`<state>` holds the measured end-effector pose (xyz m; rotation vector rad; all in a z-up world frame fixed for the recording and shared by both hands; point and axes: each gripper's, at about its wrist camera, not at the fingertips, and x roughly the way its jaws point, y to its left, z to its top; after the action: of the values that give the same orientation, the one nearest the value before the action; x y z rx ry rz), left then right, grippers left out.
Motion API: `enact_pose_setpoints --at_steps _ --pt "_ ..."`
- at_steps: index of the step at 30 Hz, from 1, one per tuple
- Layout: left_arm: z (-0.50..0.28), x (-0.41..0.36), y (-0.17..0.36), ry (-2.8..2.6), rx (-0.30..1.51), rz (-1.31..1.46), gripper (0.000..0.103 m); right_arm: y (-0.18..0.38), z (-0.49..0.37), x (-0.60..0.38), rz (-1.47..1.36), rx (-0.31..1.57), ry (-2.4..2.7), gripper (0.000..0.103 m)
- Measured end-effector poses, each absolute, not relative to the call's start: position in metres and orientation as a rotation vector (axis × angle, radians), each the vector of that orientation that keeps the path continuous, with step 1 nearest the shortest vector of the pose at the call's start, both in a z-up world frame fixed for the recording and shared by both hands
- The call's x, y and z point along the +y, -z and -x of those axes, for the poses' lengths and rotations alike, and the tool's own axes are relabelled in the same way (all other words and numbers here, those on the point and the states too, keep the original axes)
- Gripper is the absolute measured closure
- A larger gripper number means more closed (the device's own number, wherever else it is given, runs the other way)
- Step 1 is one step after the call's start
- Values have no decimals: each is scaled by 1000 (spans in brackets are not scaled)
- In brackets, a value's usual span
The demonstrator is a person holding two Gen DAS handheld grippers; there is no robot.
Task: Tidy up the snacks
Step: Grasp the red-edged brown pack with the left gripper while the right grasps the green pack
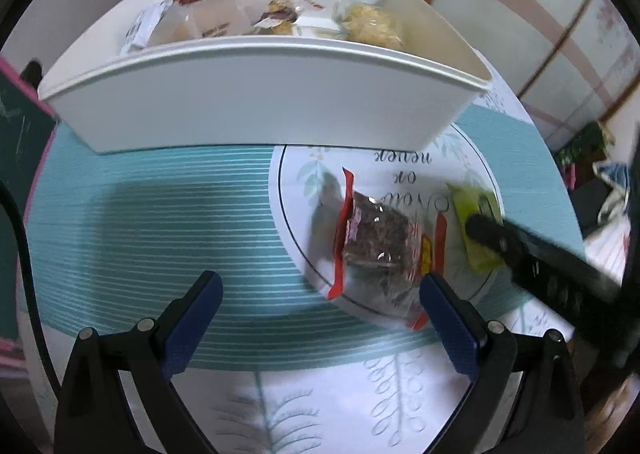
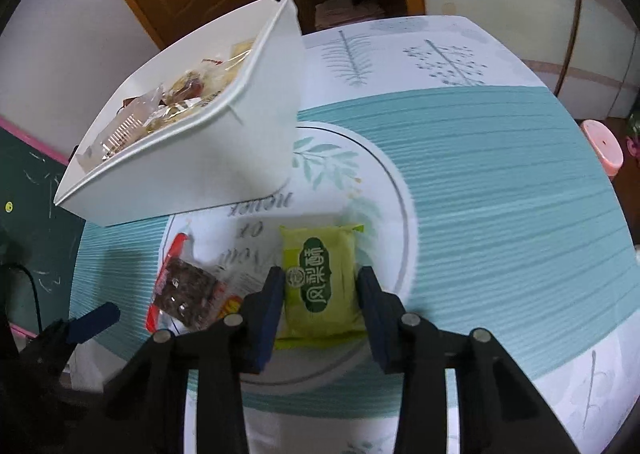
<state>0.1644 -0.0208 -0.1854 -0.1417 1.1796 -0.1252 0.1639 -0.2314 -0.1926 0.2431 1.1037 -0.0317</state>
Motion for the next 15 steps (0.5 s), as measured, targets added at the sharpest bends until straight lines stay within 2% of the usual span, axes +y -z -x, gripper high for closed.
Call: enact_pose_setpoints --at_steps 3,6,12,14,15 --pt "-172 -22 192 90 1207 200 4 192 -155 -229 -224 1100 35 65" --pt "-175 -27 195 70 1209 209 14 190 -146 -226 -197 1098 35 65" --pt "-181 -44 197 48 1184 172 15 190 -138 -230 -203 1103 25 65" --pt "-181 -52 196 52 1167 153 26 190 -135 -228 -188 1105 24 65" --pt "-179 -60 198 63 1155 138 39 190 -134 -228 -187 1106 23 65"
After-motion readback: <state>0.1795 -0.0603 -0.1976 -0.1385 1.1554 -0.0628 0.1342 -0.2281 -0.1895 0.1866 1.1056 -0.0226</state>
